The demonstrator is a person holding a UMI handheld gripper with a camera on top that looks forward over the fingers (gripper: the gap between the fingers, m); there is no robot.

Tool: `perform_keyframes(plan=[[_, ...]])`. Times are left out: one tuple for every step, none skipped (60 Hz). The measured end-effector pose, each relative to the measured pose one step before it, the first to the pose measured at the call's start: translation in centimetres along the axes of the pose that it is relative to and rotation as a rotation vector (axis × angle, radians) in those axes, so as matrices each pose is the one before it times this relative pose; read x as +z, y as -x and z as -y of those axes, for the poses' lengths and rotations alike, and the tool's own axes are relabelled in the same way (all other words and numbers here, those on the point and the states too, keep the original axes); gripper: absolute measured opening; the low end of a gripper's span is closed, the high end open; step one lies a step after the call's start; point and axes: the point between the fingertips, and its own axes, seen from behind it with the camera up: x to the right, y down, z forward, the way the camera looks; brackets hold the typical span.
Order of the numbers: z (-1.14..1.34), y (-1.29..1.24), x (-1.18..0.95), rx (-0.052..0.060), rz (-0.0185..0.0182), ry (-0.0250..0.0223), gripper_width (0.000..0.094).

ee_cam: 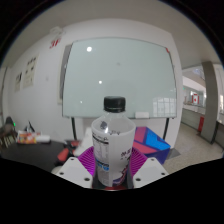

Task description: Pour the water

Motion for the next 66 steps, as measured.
perform_keyframes(plan=[[-0.825, 0.157, 0.135, -0.0158, -0.00754, 0.01447, 0.0383], [-0.965, -0.051, 0.261, -0.0137, -0.00663, 0.01180, 0.0384], [-0.984, 0.037, 0.339, -0.0076, -0.00656, 0.01336, 0.0384], [-0.982, 0.018, 0.363, -0.0020, -0.00401, 0.01672, 0.0384], [-1.077, 0.109, 0.331, 0.0014, -0.00001, 0.01883, 0.0384], [-0.964, 0.159, 0.361, 0.0034, 0.00289, 0.01736, 0.0384], [-1.070, -1.446, 0.847, 0.0051, 0.00842, 0.01215, 0.0384], [-0.879, -0.228, -0.021, 0.0068, -0.00047, 0.00850, 0.0385], [-0.674, 0.040, 0.240, 0.0071, -0.00146, 0.00766, 0.0384], [-0.607, 0.105, 0.189, 0.0060, -0.00027, 0.00782, 0.0385], [-0.578, 0.141, 0.191, 0.0042, 0.00162, 0.00842, 0.0385], [-0.570, 0.131, 0.183, 0.0032, 0.00354, 0.00864, 0.0385], [-0.511, 0.161, 0.143, 0.0031, 0.00352, 0.00697, 0.0386], [-0.464, 0.106, 0.141, 0.0026, 0.00144, 0.00545, 0.0387], [-0.475, -0.029, 0.131, 0.0004, -0.00211, 0.00581, 0.0388], [-0.389, -0.489, 0.516, -0.0041, -0.00125, 0.01237, 0.0391], [0.188, -0.171, -0.176, -0.0034, 0.00057, -0.02840, 0.0394], [-0.015, 0.063, -0.133, -0.0078, 0.00106, -0.00814, 0.0395], [-0.284, 0.001, -0.097, -0.0064, -0.00044, 0.00755, 0.0401], [0.228, 0.014, -0.010, -0.0032, -0.00009, -0.01372, 0.0401], [-0.064, 0.000, -0.040, -0.0015, -0.00111, -0.00034, 0.0411], [-0.066, -0.012, -0.031, -0.0002, -0.00167, -0.00112, 0.0421], [-0.041, 0.004, -0.024, 0.0008, -0.00118, -0.00138, 0.0436], [-0.041, -0.002, -0.006, -0.0003, -0.00097, 0.00069, 0.0452], [0.169, 0.055, 0.257, -0.0013, -0.00026, 0.00337, 0.0470], [-0.051, -0.032, -0.067, -0.0021, -0.00054, 0.00287, 0.0495], [-0.054, -0.041, -0.022, -0.0021, -0.00098, 0.00366, 0.0513], [-0.073, -0.049, -0.055, -0.0029, -0.00255, 0.00537, 0.0537], [-0.085, -0.089, -0.046, -0.0041, -0.00441, 0.00701, 0.0555], [-0.072, -0.132, -0.001, -0.0053, -0.00673, 0.01218, 0.0588], [-0.275, -0.066, 0.094, -0.0040, -0.00748, 0.01538, 0.0595], [-0.346, -0.138, -0.012, -0.0067, -0.00579, 0.01740, 0.0664], [-0.318, -0.073, -0.026, -0.0052, -0.00364, 0.01688, 0.0733], [-0.274, -0.034, -0.055, -0.0039, -0.00209, 0.01380, 0.0802], [-0.184, 0.021, -0.063, -0.0065, 0.00064, 0.01158, 0.0871], [-0.172, -0.113, -0.113, -0.0004, -0.00562, 0.01143, 0.0831], [-0.150, -0.203, -0.137, -0.0011, -0.00938, 0.01014, 0.0822], [-0.157, -0.379, -0.157, -0.0004, -0.00998, 0.00757, 0.0826], [-0.095, 0.028, -0.292, 0.0008, -0.01155, 0.00358, 0.0840], [0.006, -0.100, -0.266, 0.0010, -0.00771, 0.00305, 0.0849], [-0.113, -0.086, -0.220, 0.0012, -0.00452, 0.00314, 0.0853], [-0.023, -0.075, -0.274, 0.0011, -0.00506, 0.00371, 0.0855], [-0.013, -0.022, -0.341, 0.0013, -0.00332, 0.00299, 0.0856], [-0.025, 0.005, -0.396, 0.0013, -0.00250, 0.00298, 0.0850], [-0.026, 0.036, -0.440, 0.0007, -0.00110, 0.00279, 0.0847], [-0.027, 0.057, -0.519, 0.0010, -0.00104, 0.00264, 0.0843], [0.261, -0.053, -0.594, 0.0010, -0.00101, 0.00243, 0.0841], [-0.098, 0.226, -0.608, 0.0011, -0.00238, -0.00130, 0.0841], [-0.002, 0.106, -0.670, -0.0003, -0.00137, -0.00104, 0.0842], [-0.004, 0.082, -0.681, -0.0008, -0.00083, -0.00056, 0.0841], [0.032, 0.092, -0.754, -0.0007, -0.00140, -0.00083, 0.0839], [0.036, 0.080, -0.791, -0.0001, -0.00194, -0.00052, 0.0841], [0.210, 0.088, -0.919, -0.0014, -0.00207, 0.00116, 0.0840], [0.053, 0.092, -0.821, -0.0004, -0.00205, 0.00005, 0.0839], [0.032, 0.129, -0.868, 0.0000, -0.00136, 0.00009, 0.0838], [0.045, 0.131, -0.939, 0.0007, -0.00089, -0.00011, 0.0839], [0.044, 0.136, -0.958, 0.0019, -0.00079, -0.00171, 0.0840], [0.056, 0.166, -1.009, 0.0029, -0.00083, -0.00265, 0.0840], [-0.054, 0.171, -1.024, 0.0032, -0.00068, -0.00065, 0.0840], [-0.014, 0.161, -1.114, 0.0041, -0.00046, 0.00009, 0.0841], [0.012, 0.187, -1.271, 0.0050, -0.00037, 0.00210, 0.0843], [-0.101, 0.161, -1.104, 0.0054, -0.00052, 0.00340, 0.0841], [-0.157, 0.154, -1.158, 0.0060, -0.00171, 0.00523, 0.0841], [-0.192, 0.168, -1.213, 0.0062, -0.00238, 0.00536, 0.0840], [-0.186, 0.115, -1.230, 0.0065, -0.00317, 0.00372, 0.0840], [-0.174, 0.125, -1.209, 0.0066, -0.00342, 0.00244, 0.0843]])
